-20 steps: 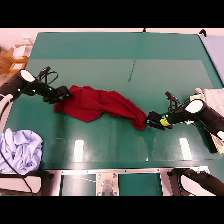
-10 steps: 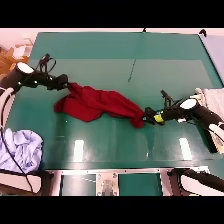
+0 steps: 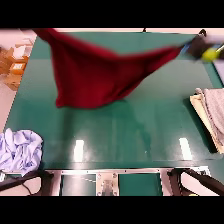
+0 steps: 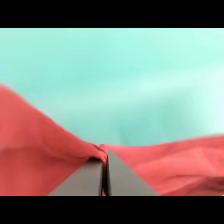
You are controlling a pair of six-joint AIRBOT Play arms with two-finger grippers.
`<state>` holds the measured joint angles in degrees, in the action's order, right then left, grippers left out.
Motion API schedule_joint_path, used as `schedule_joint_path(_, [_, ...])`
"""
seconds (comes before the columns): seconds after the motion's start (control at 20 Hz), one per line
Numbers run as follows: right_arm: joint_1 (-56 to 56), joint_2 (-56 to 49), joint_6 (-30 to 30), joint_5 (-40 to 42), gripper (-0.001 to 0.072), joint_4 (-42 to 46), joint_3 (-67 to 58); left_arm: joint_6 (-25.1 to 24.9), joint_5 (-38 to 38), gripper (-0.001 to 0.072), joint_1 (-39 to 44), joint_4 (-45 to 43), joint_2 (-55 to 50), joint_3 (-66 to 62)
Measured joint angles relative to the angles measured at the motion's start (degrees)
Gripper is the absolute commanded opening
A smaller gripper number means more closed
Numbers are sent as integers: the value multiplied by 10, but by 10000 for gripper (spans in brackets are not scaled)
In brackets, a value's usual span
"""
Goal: Fold the shirts.
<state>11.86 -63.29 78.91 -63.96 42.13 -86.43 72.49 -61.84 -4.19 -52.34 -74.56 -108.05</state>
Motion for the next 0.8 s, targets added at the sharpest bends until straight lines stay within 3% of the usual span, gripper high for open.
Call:
schedule_joint_path(0.15, [25,35,-1,-11,15,6,-162,-2,30,20,0,7,96,-81])
schedule_joint_path(0.35, [54,90,-1,-10,15,39,-269,-8,86,20,0,-3,203,-117])
schedule_joint_path(0.6, [66,130,-1,-2,16,79,-297,-8,101,20,0,-12,238,-120])
schedule_joint_path(0.8, [68,134,-4,-4,17,91,-240,-6,82,21,0,-17,209,-51])
